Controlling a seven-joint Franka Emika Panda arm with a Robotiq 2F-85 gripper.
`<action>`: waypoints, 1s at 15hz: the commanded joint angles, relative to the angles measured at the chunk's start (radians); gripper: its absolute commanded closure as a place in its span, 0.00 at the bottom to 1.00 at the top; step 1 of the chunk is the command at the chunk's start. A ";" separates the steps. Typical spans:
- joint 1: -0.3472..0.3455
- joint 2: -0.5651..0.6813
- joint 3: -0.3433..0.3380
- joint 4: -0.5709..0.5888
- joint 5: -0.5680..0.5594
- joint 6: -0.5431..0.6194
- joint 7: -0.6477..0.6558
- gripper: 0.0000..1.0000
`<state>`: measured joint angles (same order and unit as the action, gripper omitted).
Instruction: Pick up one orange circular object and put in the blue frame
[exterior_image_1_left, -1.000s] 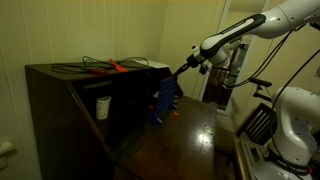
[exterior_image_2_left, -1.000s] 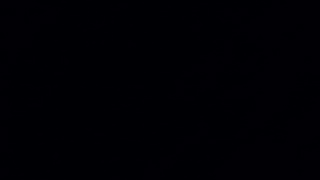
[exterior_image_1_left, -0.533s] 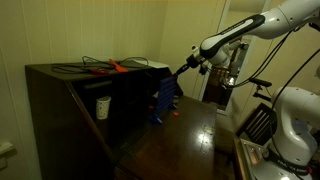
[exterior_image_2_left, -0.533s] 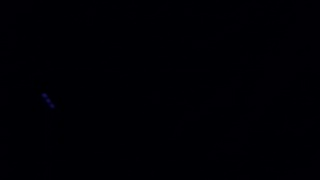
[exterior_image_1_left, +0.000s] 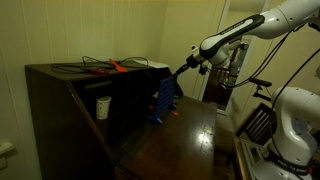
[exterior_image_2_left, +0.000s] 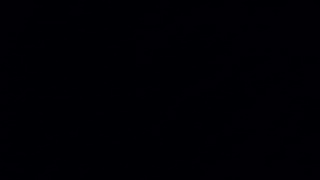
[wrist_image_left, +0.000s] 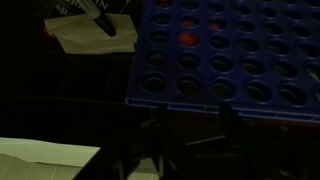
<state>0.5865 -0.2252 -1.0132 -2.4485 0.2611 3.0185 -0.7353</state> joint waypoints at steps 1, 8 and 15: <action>0.018 -0.004 -0.015 0.007 0.009 0.005 -0.014 0.10; -0.046 -0.024 0.028 0.027 -0.011 -0.039 0.041 0.00; -0.267 -0.046 0.153 0.089 -0.155 -0.333 0.217 0.00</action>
<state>0.4155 -0.2329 -0.9222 -2.3829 0.2024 2.8103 -0.6104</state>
